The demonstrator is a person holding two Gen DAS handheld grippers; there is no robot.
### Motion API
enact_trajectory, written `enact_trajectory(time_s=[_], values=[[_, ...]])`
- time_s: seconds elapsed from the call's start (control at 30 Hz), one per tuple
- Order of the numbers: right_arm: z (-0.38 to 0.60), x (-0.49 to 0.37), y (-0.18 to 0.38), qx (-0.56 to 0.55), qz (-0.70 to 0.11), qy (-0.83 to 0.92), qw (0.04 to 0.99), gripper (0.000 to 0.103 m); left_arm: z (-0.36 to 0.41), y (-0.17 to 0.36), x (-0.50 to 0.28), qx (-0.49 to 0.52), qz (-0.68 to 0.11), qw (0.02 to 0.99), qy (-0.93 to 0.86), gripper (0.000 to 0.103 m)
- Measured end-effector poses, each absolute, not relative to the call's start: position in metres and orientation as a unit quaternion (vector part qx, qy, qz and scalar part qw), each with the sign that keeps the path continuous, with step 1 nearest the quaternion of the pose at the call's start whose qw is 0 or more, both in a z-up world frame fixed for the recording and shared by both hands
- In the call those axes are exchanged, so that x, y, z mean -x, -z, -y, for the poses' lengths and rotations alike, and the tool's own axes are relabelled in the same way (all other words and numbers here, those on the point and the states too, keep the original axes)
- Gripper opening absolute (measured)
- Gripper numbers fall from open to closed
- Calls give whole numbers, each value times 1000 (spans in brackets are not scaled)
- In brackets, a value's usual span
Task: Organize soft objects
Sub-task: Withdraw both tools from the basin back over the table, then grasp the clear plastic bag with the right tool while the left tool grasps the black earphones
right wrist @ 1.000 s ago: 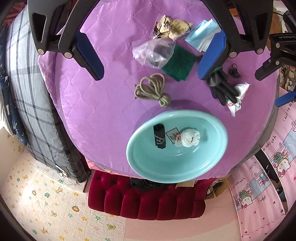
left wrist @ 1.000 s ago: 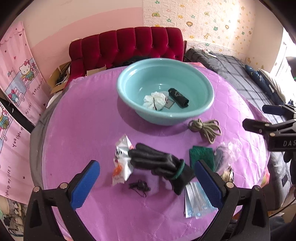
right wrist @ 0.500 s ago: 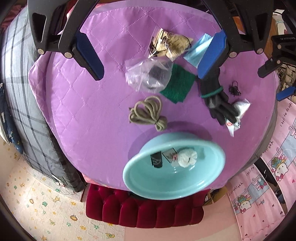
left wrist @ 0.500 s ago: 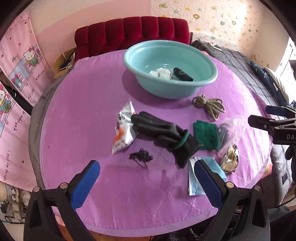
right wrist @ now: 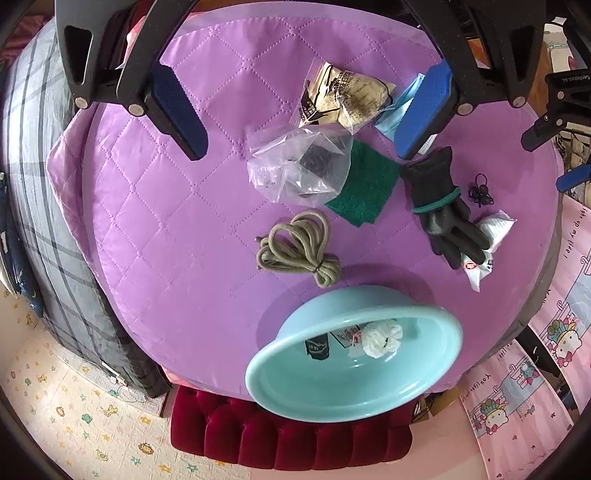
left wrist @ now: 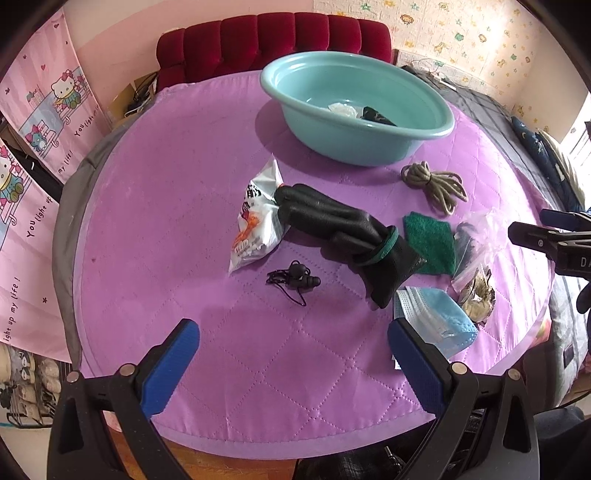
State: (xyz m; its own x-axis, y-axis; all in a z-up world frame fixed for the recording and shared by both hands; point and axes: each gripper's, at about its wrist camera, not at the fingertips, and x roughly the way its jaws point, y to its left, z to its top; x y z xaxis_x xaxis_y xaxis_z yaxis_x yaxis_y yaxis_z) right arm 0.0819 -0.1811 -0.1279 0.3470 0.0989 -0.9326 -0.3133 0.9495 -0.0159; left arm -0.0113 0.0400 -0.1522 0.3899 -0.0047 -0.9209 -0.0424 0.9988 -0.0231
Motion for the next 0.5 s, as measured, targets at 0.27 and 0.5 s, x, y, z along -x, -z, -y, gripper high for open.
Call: enact_trajectory(time_s=[0.27,0.5], values=[[181,-95,147,94,-575,-119,804,103,-40,162,10,22,-563,826,-13,103],[180,-104,172,95,-598,-118,787,103,-49,175,9,32,-574,818,-27,103]])
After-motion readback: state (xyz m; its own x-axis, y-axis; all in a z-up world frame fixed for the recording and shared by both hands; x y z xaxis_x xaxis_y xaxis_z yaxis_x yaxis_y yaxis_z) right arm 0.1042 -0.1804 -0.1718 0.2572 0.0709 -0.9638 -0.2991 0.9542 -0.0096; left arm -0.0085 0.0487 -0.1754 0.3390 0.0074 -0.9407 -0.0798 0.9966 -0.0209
